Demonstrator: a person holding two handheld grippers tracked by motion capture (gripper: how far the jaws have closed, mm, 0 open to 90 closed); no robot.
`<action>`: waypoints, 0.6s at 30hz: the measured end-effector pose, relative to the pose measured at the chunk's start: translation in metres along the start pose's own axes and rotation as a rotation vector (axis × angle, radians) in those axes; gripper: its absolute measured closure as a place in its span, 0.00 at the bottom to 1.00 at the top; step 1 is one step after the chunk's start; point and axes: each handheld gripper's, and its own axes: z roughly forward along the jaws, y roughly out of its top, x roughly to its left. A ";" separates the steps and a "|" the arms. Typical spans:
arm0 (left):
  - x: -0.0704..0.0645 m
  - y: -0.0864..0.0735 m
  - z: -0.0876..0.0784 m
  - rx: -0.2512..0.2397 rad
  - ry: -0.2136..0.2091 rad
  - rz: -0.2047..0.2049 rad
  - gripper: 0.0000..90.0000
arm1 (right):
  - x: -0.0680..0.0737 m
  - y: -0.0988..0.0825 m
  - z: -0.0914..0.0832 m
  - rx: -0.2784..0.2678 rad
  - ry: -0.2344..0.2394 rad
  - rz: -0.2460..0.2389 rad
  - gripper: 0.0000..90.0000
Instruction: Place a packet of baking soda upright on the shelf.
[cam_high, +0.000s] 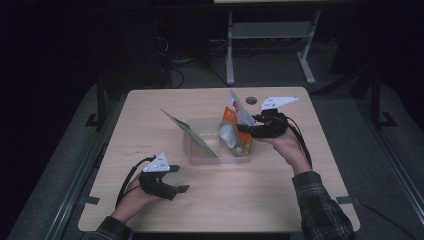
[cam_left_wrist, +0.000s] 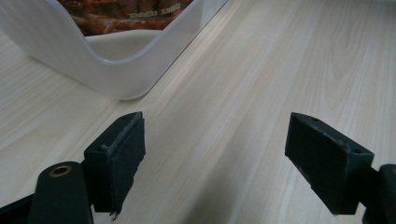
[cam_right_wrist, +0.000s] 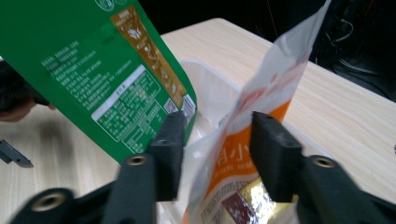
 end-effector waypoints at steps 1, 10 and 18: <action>0.000 0.000 0.000 0.000 0.000 0.002 0.22 | 0.000 -0.001 0.000 0.006 -0.004 0.003 0.52; -0.002 -0.001 0.001 -0.003 -0.009 0.008 0.22 | 0.006 -0.002 -0.003 0.024 -0.043 0.041 0.27; -0.004 -0.001 0.001 0.000 -0.012 0.015 0.22 | 0.014 -0.009 -0.014 0.012 -0.069 0.023 0.24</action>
